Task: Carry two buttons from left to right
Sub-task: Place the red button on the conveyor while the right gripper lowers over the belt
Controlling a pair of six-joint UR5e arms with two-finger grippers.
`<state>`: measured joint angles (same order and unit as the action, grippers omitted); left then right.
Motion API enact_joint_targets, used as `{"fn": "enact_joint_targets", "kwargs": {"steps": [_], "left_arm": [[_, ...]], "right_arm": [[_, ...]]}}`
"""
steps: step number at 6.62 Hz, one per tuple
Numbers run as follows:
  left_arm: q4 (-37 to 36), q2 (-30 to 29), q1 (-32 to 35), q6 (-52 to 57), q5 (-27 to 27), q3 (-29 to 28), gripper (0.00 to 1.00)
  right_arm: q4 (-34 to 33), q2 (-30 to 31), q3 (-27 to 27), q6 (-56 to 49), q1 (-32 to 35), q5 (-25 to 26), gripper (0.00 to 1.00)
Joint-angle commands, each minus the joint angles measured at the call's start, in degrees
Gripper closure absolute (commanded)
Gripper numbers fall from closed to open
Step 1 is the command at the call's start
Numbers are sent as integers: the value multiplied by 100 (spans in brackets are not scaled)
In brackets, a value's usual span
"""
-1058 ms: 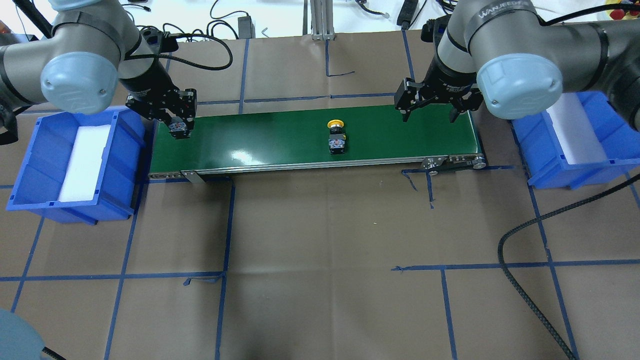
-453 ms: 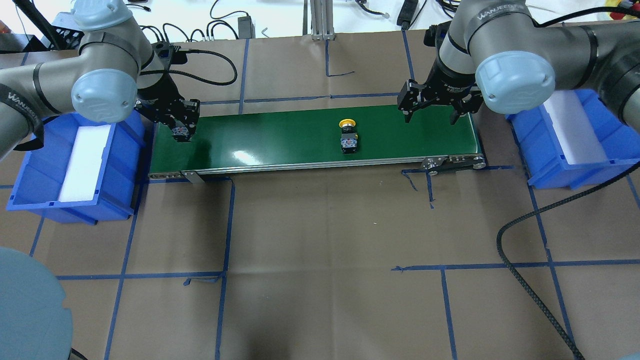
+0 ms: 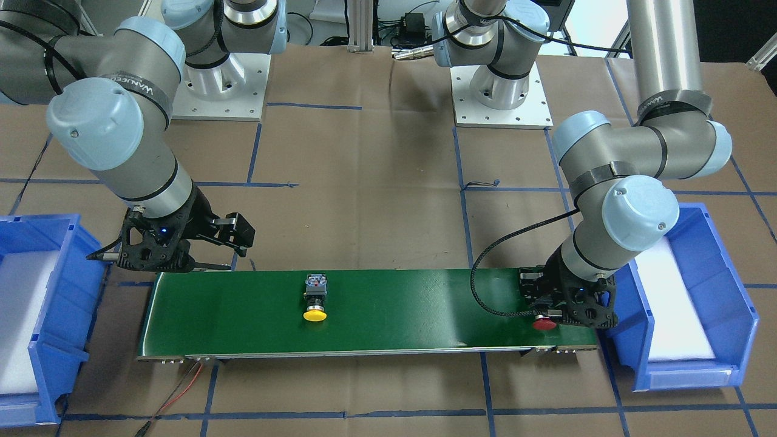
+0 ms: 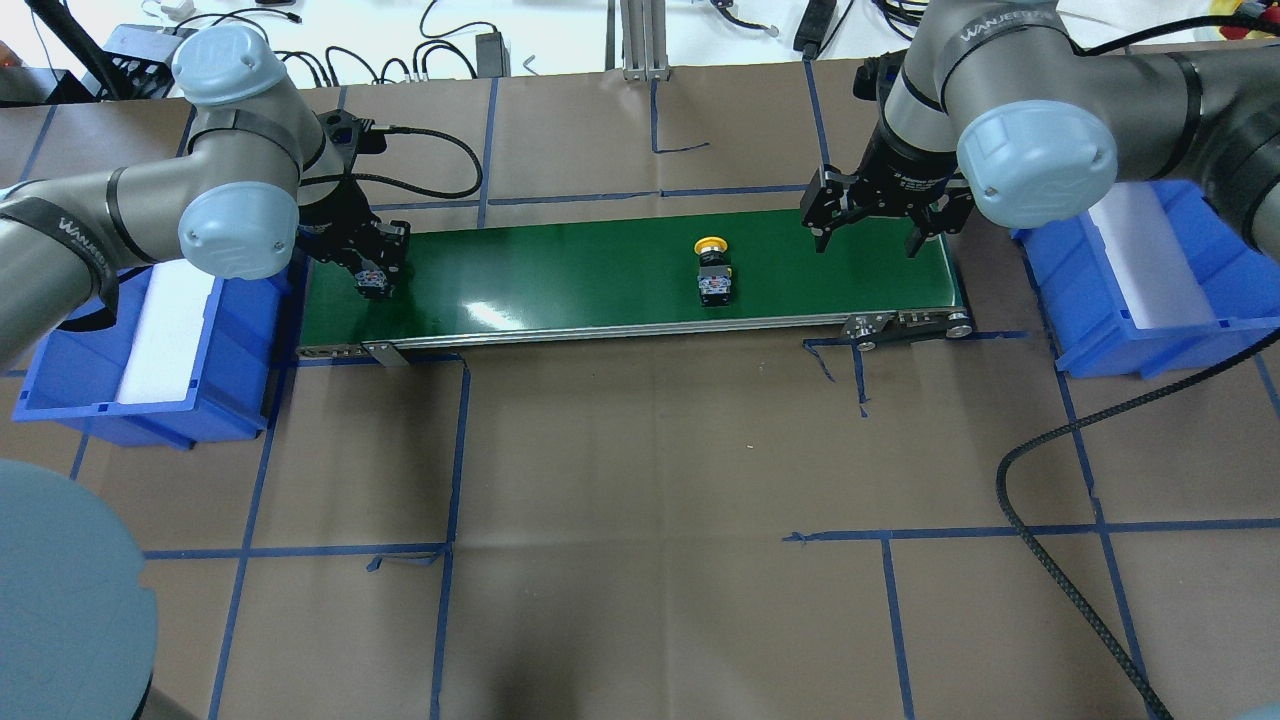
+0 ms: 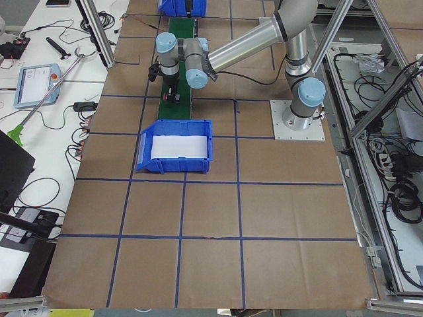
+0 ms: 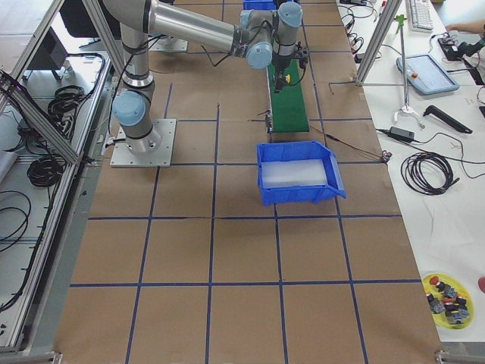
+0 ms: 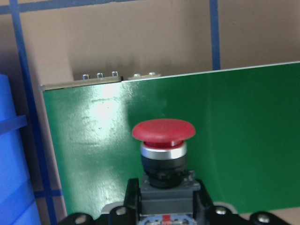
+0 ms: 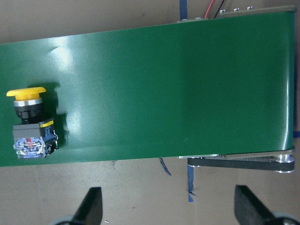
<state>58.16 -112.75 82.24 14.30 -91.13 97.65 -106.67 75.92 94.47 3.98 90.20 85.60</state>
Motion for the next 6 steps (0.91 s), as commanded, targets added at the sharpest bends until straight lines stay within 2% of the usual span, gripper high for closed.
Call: {"fn": "enact_joint_targets", "kwargs": {"steps": [1,2,4,6], "left_arm": [[-95,86,-6,-6,-98,96,84],[-95,95,3,-6,-80,88,1],[-60,113,3,-6,-98,9,0],[665,488,11,-49,-98,-306,0]], "right_arm": [[94,-15,-42,7,-2,-17,0],[85,-33,-86,7,-2,-8,1],[59,-120,-104,-2,-2,-17,1],[-29,-208,-121,7,-2,-35,1]]}}
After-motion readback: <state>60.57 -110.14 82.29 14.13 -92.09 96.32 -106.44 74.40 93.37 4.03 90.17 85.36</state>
